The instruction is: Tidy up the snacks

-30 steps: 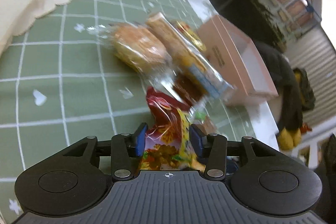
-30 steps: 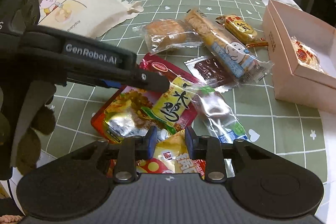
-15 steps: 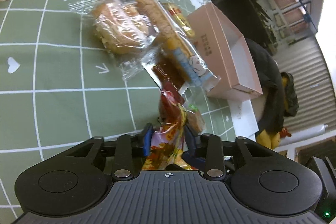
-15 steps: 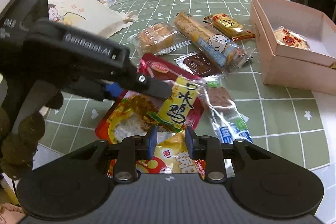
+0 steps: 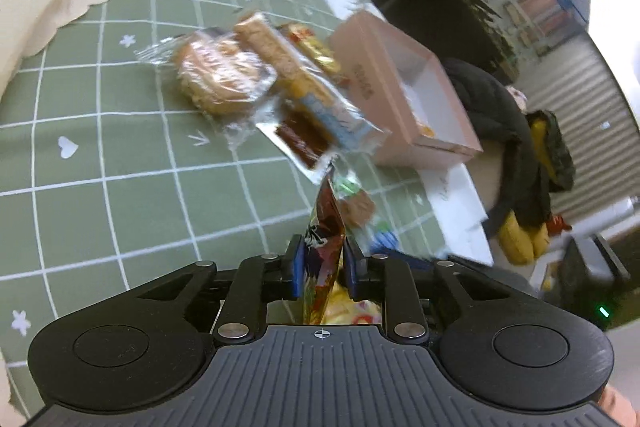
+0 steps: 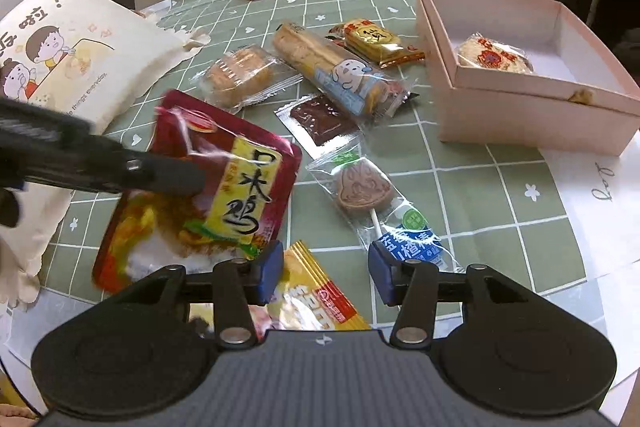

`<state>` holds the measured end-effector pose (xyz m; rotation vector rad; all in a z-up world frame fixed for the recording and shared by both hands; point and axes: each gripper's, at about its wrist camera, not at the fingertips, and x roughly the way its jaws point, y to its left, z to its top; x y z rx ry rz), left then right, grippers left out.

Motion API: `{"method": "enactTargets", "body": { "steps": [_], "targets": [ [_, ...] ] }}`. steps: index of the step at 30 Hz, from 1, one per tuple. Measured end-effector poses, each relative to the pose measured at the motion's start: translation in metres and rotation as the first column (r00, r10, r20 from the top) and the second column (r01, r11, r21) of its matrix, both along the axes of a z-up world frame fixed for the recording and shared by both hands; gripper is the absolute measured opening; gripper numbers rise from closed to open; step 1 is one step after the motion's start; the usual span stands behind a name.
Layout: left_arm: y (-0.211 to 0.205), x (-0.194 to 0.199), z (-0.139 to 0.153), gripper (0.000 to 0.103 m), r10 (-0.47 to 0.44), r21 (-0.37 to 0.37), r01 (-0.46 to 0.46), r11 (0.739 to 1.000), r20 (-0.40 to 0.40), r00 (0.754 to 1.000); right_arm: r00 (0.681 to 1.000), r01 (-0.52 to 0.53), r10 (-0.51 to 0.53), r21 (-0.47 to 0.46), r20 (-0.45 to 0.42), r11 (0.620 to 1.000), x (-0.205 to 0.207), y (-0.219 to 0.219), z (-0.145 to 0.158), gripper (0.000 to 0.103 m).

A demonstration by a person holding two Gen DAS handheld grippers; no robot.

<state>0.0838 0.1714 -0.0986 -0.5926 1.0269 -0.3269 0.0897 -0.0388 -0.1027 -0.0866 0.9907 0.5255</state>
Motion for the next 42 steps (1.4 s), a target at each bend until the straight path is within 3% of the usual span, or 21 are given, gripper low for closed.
{"method": "enactTargets", "body": {
  "steps": [4, 7, 10, 17, 20, 22, 24, 28, 31, 34, 38, 42],
  "targets": [
    [-0.007, 0.007, -0.012, 0.027, -0.011, 0.018, 0.011, 1.0, -0.028, 1.0, 0.999, -0.036, 0.036, 0.005, -0.004, 0.999, 0.001, 0.008, -0.004, 0.04],
    [-0.012, 0.02, -0.026, 0.037, 0.026, 0.064, -0.024, 0.998, -0.032, 0.999, 0.998, -0.064, 0.065, -0.02, 0.026, 0.998, -0.004, 0.013, -0.005, 0.04],
    [-0.018, 0.028, -0.035, 0.043, 0.037, 0.053, -0.034, 0.998, -0.047, 0.998, 0.996, -0.083, 0.084, -0.029, 0.035, 0.996, -0.007, 0.014, -0.004, 0.04],
    [-0.014, 0.024, -0.035, 0.033, 0.014, 0.031, -0.012, 0.999, -0.061, 0.998, 0.997, -0.077, 0.078, 0.041, -0.019, 0.996, 0.001, -0.005, 0.006, 0.042],
    [-0.007, 0.011, -0.019, 0.028, 0.049, 0.082, -0.047, 0.996, -0.021, 0.999, 0.998, -0.048, 0.047, 0.021, 0.051, 0.999, 0.008, -0.019, 0.02, 0.061],
    [0.0, 0.004, -0.008, 0.026, 0.082, 0.12, -0.082, 0.989, 0.003, 0.997, 0.995, -0.028, 0.03, -0.029, 0.093, 0.999, 0.017, -0.025, 0.02, 0.062],
    [0.005, -0.003, 0.003, 0.026, 0.094, 0.169, -0.098, 0.981, 0.032, 0.995, 0.998, -0.004, 0.007, -0.041, 0.07, 0.999, 0.03, -0.032, 0.014, 0.062],
    [0.0, -0.016, 0.015, 0.026, 0.062, 0.272, -0.074, 0.959, 0.052, 0.997, 0.999, 0.03, -0.029, 0.02, -0.039, 0.999, 0.045, -0.038, -0.001, 0.062],
    [-0.008, -0.021, 0.01, 0.026, 0.052, 0.315, -0.056, 0.947, 0.023, 0.998, 0.995, -0.034, 0.042, 0.092, -0.085, 0.995, 0.038, -0.028, -0.003, 0.062],
    [-0.01, -0.025, 0.008, 0.026, 0.077, 0.325, -0.08, 0.942, 0.023, 0.997, 0.992, -0.118, 0.122, 0.099, -0.031, 0.988, 0.029, -0.012, 0.008, 0.062],
    [-0.016, -0.026, 0.006, 0.028, 0.08, 0.363, -0.078, 0.928, 0.01, 0.997, 0.99, -0.119, 0.118, 0.011, 0.07, 0.993, 0.034, -0.001, 0.012, 0.062],
    [-0.017, -0.026, 0.001, 0.031, 0.072, 0.377, -0.06, 0.924, -0.018, 0.997, 0.992, -0.122, 0.124, -0.046, 0.031, 0.991, 0.06, 0.006, -0.004, 0.062]
  ]
}}
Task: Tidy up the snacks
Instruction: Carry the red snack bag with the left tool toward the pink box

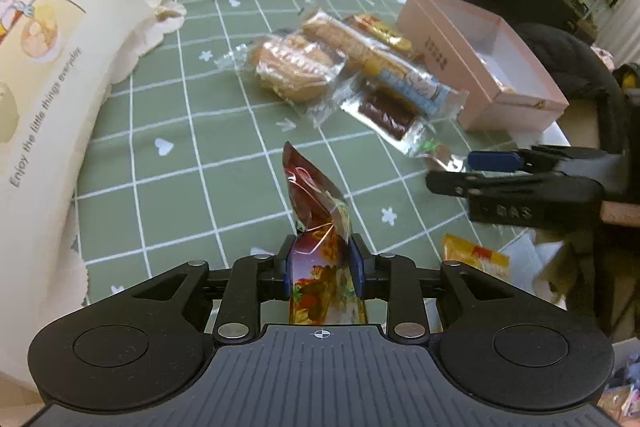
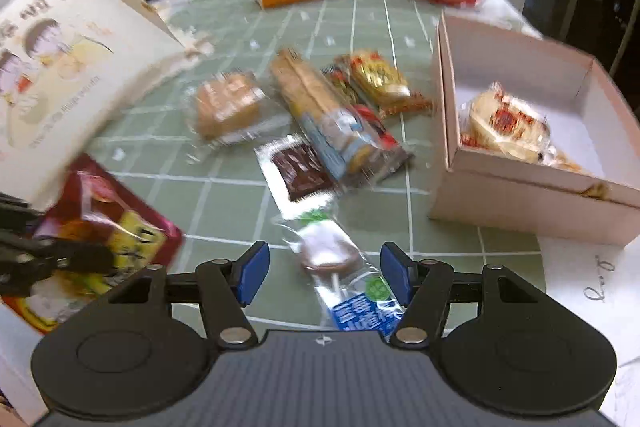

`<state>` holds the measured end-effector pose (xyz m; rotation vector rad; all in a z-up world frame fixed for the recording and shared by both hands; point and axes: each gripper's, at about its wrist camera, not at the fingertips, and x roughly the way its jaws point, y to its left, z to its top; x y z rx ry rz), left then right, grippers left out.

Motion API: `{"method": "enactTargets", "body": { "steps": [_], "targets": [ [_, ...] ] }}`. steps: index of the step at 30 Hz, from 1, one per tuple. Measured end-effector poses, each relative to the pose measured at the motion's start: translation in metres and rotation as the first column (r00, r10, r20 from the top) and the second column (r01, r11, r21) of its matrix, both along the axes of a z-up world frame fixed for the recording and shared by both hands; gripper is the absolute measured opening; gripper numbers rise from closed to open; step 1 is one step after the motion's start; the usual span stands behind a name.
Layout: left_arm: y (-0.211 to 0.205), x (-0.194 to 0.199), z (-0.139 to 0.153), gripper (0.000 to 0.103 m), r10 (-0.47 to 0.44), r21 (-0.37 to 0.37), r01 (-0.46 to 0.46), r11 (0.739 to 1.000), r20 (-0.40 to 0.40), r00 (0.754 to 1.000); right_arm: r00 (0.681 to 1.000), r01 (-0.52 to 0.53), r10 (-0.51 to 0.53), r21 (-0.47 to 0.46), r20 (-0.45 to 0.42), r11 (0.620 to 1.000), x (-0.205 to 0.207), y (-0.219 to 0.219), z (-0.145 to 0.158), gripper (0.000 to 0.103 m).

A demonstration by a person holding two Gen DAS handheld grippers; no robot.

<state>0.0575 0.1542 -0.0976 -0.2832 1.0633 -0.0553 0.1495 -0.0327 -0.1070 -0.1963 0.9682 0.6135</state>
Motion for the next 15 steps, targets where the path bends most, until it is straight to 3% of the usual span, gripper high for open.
{"method": "enactTargets", "body": {
  "steps": [3, 4, 5, 10, 15],
  "targets": [
    [0.01, -0.003, -0.005, 0.03, 0.032, -0.077, -0.032, 0.996, -0.003, 0.999, 1.0, 0.014, -0.014, 0.009, -0.006, 1.0, 0.003, -0.004, -0.005, 0.062],
    [0.014, -0.004, -0.008, 0.03, 0.047, -0.122, -0.048, 0.991, -0.009, 0.999, 1.0, 0.01, -0.01, 0.012, -0.006, 1.0, 0.002, -0.003, -0.004, 0.056],
    [0.019, -0.006, -0.012, 0.03, 0.059, -0.168, -0.061, 0.984, -0.015, 0.998, 1.0, 0.001, -0.001, 0.018, -0.006, 1.0, 0.0, -0.002, -0.004, 0.043],
    [0.019, -0.011, -0.016, 0.028, 0.043, -0.25, -0.044, 0.967, -0.009, 0.999, 0.998, -0.064, 0.064, 0.042, -0.015, 0.997, -0.015, 0.002, 0.001, 0.04],
    [0.012, -0.01, 0.002, 0.025, -0.01, -0.318, 0.017, 0.948, 0.024, 1.0, 0.998, -0.043, 0.041, 0.053, 0.041, 0.998, -0.033, -0.018, 0.025, 0.039]
  ]
}}
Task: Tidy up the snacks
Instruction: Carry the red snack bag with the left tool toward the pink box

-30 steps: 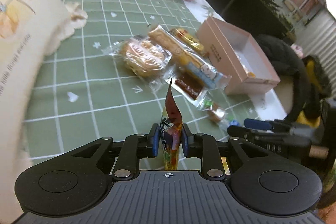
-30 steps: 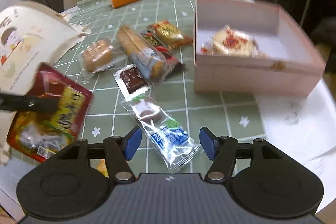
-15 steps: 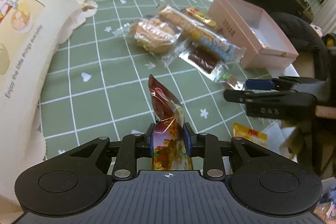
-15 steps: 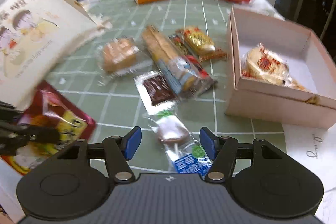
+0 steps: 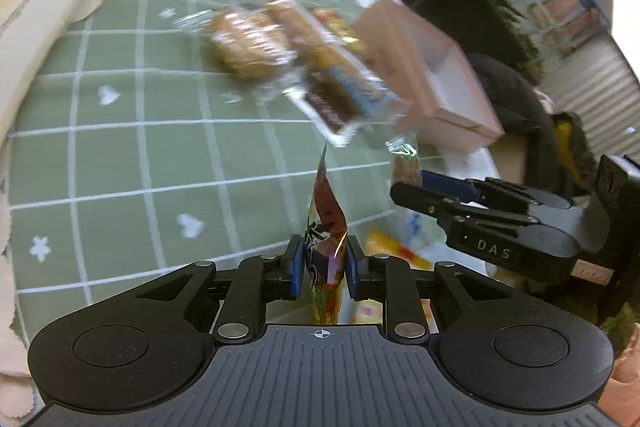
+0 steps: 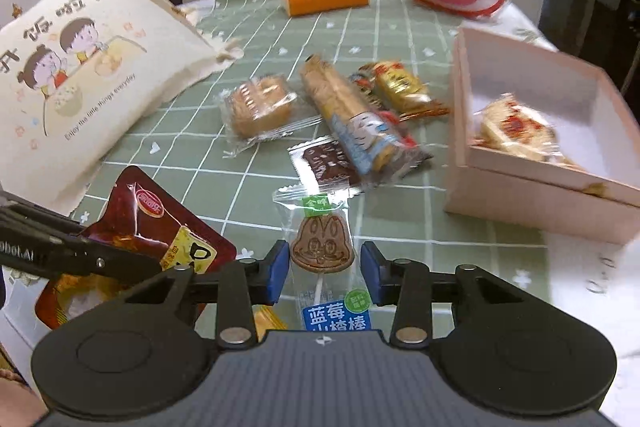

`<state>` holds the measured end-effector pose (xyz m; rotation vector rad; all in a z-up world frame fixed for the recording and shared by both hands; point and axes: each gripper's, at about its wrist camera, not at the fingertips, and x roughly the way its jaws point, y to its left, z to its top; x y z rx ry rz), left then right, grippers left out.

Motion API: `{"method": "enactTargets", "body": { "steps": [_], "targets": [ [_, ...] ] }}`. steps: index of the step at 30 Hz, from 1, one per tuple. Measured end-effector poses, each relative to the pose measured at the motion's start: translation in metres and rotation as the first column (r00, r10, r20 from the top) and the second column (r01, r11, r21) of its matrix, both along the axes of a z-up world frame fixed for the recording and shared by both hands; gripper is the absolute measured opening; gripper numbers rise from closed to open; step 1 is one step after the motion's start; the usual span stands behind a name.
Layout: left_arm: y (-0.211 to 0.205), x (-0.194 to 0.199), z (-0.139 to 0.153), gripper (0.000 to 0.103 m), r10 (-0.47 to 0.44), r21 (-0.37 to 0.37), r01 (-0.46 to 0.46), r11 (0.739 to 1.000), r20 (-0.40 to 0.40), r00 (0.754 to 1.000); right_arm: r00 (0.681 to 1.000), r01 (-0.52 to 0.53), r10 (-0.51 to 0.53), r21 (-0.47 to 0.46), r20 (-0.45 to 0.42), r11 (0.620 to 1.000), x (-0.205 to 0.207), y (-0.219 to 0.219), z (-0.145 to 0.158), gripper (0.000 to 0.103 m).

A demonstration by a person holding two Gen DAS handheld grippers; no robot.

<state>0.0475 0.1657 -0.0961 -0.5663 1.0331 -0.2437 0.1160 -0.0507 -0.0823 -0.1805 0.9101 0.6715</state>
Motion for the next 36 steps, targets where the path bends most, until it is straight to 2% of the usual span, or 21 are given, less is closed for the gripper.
{"method": "enactTargets", "body": {
  "steps": [5, 9, 15, 17, 21, 24, 25, 27, 29, 33, 36],
  "targets": [
    [-0.019, 0.006, 0.032, 0.025, -0.067, 0.04, 0.063, 0.997, 0.111, 0.992, 0.995, 0.1, -0.1, 0.006, 0.027, 0.995, -0.005, -0.035, 0.016, 0.039],
    [-0.036, 0.016, 0.051, 0.025, -0.119, 0.001, 0.12, 0.993, 0.15, 0.982, 0.977, 0.211, -0.211, 0.021, 0.01, 0.977, -0.001, -0.065, 0.025, 0.038],
    [-0.079, 0.036, 0.07, 0.024, -0.256, -0.105, 0.279, 0.954, 0.19, 0.948, 0.958, 0.283, -0.285, 0.04, 0.038, 0.958, -0.006, -0.101, 0.05, 0.038],
    [-0.091, 0.048, 0.087, 0.024, -0.279, -0.124, 0.314, 0.941, 0.239, 0.93, 0.949, 0.305, -0.308, 0.051, 0.063, 0.951, -0.006, -0.111, 0.066, 0.038],
    [-0.099, 0.076, 0.133, 0.025, -0.251, -0.134, 0.325, 0.936, 0.393, 0.884, 0.918, 0.342, -0.355, 0.103, 0.177, 0.934, 0.003, -0.134, 0.116, 0.038],
    [-0.103, 0.108, 0.155, 0.025, -0.16, -0.118, 0.245, 0.962, 0.481, 0.862, 0.881, 0.367, -0.398, 0.162, 0.255, 0.916, 0.018, -0.149, 0.152, 0.036],
    [-0.104, 0.122, 0.158, 0.025, -0.125, -0.114, 0.206, 0.972, 0.494, 0.861, 0.873, 0.369, -0.407, 0.182, 0.27, 0.911, 0.026, -0.153, 0.161, 0.03],
    [-0.107, 0.151, 0.155, 0.025, -0.063, -0.125, 0.14, 0.982, 0.485, 0.872, 0.856, 0.377, -0.424, 0.203, 0.297, 0.904, 0.042, -0.159, 0.175, 0.03],
    [-0.113, 0.186, 0.141, 0.025, -0.034, -0.131, 0.103, 0.986, 0.445, 0.895, 0.845, 0.379, -0.428, 0.207, 0.32, 0.902, 0.056, -0.161, 0.18, 0.03],
    [-0.128, 0.235, 0.093, 0.024, 0.002, -0.108, 0.034, 0.994, 0.313, 0.95, 0.868, 0.364, -0.407, 0.195, 0.284, 0.911, 0.09, -0.168, 0.165, 0.03],
    [-0.129, 0.251, 0.064, 0.025, 0.018, -0.082, 0.002, 0.997, 0.242, 0.97, 0.881, 0.387, -0.419, 0.171, 0.222, 0.906, 0.096, -0.186, 0.142, 0.03]
  ]
}}
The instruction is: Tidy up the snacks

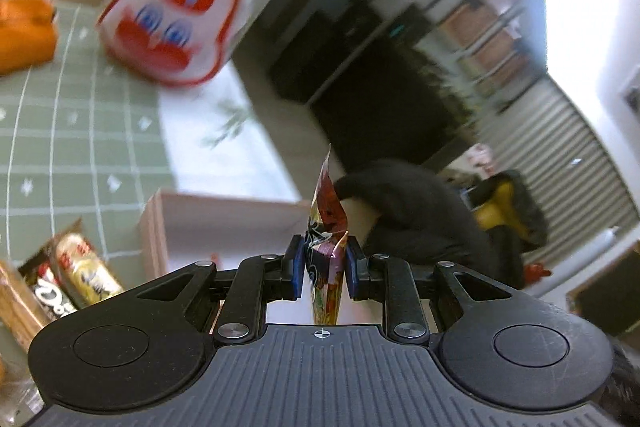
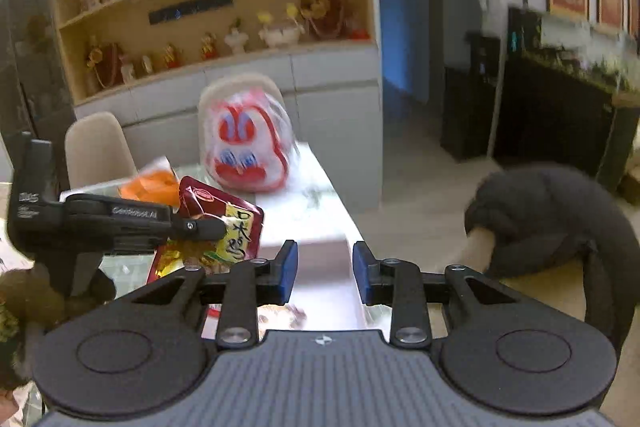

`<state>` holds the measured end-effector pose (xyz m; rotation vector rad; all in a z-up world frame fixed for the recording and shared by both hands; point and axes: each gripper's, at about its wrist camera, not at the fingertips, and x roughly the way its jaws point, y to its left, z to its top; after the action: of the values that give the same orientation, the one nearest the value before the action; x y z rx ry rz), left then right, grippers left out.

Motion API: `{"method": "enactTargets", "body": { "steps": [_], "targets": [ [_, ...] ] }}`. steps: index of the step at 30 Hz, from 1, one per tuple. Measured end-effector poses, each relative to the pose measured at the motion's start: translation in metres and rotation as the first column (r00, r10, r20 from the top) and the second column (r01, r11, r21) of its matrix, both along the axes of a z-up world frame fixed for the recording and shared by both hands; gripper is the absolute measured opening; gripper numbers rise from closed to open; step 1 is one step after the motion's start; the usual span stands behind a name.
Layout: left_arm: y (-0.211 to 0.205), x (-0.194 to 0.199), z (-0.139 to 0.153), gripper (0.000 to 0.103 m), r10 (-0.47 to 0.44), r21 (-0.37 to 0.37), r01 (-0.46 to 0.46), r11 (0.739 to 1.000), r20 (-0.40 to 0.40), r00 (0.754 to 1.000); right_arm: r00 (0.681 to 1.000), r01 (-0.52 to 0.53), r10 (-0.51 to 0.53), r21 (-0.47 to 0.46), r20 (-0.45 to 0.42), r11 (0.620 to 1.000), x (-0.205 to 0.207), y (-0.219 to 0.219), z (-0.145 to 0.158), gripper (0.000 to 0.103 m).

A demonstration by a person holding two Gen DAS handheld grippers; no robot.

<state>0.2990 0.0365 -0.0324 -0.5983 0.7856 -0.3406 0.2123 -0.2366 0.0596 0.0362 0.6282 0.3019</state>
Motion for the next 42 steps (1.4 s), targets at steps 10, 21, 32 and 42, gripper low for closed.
{"method": "enactTargets", "body": {
  "steps": [10, 21, 32, 42],
  "targets": [
    [0.014, 0.008, -0.041, 0.031, 0.091, 0.098, -0.084, 0.992, -0.061, 0.994, 0.945, 0.011, -0.022, -0.035, -0.327, 0.999, -0.038, -0.009, -0.124, 0.032],
    [-0.012, -0.041, -0.009, 0.031, 0.039, 0.206, -0.041, 0.978, 0.016, 0.999, 0.915, -0.008, 0.041, 0.083, -0.401, 0.996, -0.057, 0.023, -0.17, 0.039],
    [-0.051, -0.036, -0.014, 0.03, 0.139, 0.386, -0.108, 0.916, -0.055, 0.989, 0.987, -0.018, 0.027, 0.051, -0.161, 0.999, -0.05, 0.004, -0.182, 0.058],
    [-0.08, -0.023, -0.023, 0.03, 0.154, 0.383, -0.122, 0.916, -0.055, 0.986, 0.793, 0.551, -0.5, 0.057, -0.348, 0.833, -0.031, -0.172, -0.269, 0.057]
  ]
}}
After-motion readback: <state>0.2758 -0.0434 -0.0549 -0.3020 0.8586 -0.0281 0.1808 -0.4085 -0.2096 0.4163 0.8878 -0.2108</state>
